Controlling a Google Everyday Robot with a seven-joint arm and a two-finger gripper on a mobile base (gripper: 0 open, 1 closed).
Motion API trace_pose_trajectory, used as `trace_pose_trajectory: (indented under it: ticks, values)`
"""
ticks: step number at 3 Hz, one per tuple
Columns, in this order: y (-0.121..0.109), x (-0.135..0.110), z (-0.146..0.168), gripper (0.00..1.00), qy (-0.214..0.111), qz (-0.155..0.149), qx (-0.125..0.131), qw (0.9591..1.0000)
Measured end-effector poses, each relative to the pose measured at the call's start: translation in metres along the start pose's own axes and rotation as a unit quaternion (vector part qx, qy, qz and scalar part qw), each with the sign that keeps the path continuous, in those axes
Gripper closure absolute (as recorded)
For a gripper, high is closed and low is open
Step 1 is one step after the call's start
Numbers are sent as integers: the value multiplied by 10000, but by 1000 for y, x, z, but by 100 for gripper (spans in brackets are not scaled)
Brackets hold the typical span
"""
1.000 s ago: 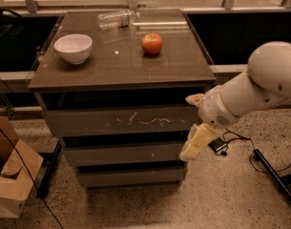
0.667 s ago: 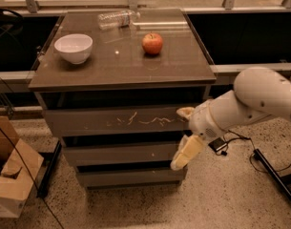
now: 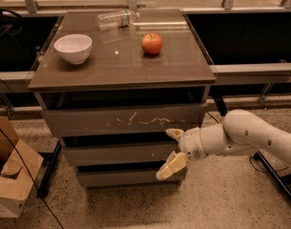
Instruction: Open middle drawer
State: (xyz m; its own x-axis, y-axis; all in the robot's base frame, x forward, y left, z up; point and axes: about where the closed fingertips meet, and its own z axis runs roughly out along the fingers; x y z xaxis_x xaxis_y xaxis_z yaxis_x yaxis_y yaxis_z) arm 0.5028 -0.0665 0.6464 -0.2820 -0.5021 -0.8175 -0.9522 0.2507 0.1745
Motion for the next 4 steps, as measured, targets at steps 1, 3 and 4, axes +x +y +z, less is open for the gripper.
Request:
trace_pose_trajectory:
  ticks: [1,3,4]
  values:
    - [-15,32,43,0,-774,506,-259,9954]
    - [-29,55,64,0,-663,766,-65,9948]
    - [-62,77,90,0,-526,787,277,9951]
